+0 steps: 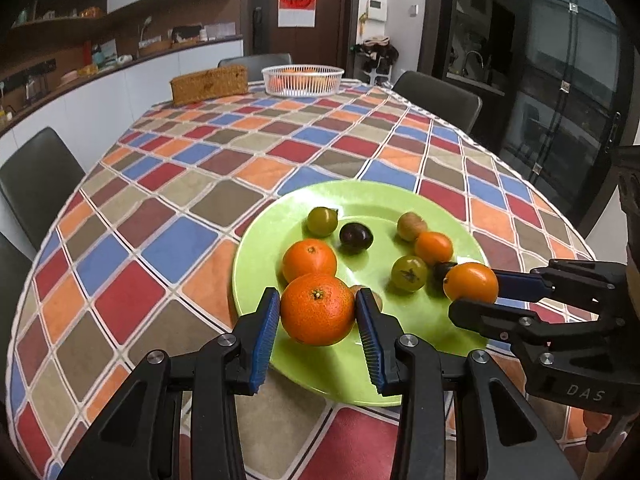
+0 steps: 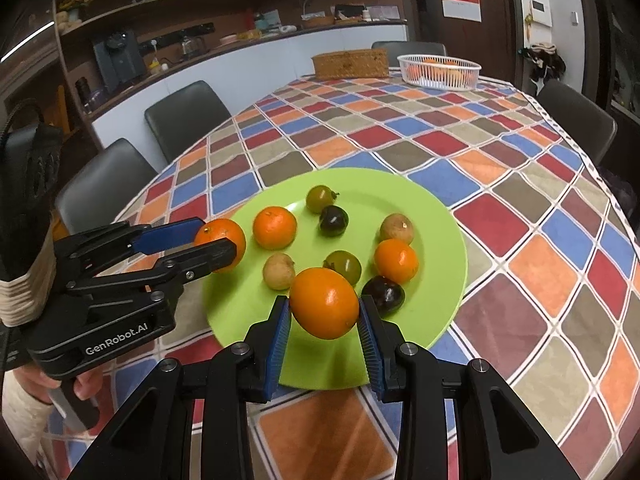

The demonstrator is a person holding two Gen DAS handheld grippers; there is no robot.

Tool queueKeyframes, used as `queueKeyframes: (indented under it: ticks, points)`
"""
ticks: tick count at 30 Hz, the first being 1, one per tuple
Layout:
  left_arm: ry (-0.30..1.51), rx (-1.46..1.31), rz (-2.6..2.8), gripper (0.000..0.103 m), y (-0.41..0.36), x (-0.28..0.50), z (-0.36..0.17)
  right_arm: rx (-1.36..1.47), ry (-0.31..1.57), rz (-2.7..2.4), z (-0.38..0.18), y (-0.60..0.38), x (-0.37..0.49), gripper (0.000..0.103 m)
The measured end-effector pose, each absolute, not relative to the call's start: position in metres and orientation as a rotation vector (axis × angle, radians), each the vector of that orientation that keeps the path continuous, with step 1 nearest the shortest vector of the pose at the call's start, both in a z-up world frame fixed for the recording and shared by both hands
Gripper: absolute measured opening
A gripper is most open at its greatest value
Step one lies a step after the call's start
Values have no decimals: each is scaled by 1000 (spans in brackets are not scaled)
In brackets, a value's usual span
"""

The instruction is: Organize fruits

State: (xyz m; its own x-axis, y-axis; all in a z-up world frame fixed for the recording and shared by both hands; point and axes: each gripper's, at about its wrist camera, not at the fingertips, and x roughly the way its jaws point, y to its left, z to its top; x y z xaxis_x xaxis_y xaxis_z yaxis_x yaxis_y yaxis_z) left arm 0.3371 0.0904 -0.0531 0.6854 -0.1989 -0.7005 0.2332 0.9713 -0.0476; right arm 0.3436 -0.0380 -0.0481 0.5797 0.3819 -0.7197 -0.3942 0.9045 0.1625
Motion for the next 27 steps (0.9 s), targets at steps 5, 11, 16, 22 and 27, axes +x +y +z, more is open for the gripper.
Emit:
queueKeyframes:
  ticks: [5, 11, 16, 22, 27]
  points:
    - [800, 47, -247, 39, 89, 342, -60, -7, 860, 447, -57, -37, 351, 35]
    - [774, 57, -224, 48, 89, 332, -51, 3, 849, 421, -55, -41, 350, 51]
    - [742, 79, -179, 50, 87, 314, -35, -22, 791, 392, -39, -44, 333, 51]
    - [694, 79, -147, 58, 82, 283, -7, -22, 722, 355, -12, -56, 308, 55]
    - [642, 101, -121, 69, 74, 252, 20, -16, 680, 342, 10, -68, 282, 57]
